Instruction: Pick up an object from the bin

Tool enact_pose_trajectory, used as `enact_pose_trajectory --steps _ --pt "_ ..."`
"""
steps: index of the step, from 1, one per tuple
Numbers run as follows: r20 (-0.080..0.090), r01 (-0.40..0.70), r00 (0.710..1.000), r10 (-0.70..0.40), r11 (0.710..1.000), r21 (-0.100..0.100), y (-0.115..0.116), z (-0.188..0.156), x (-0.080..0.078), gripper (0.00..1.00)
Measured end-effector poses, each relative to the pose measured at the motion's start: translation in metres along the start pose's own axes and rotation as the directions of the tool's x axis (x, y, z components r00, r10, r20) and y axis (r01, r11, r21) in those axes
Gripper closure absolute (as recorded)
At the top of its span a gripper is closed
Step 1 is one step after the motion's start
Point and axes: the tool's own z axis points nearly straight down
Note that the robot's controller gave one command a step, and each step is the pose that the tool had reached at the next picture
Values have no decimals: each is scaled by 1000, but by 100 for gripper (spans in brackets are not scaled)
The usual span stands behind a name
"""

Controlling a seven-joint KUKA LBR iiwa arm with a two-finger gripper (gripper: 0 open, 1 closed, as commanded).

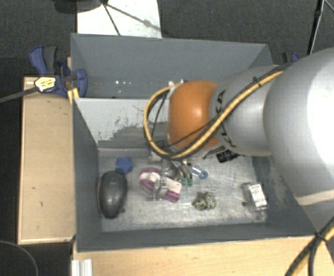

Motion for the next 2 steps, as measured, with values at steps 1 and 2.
enact_pose_trajectory --steps 1,2 --pt "2 -6 1000 6 1000 2 -4 -2 0 100" --pt "12 -24 1000 24 1000 0 3 -131 16 100"
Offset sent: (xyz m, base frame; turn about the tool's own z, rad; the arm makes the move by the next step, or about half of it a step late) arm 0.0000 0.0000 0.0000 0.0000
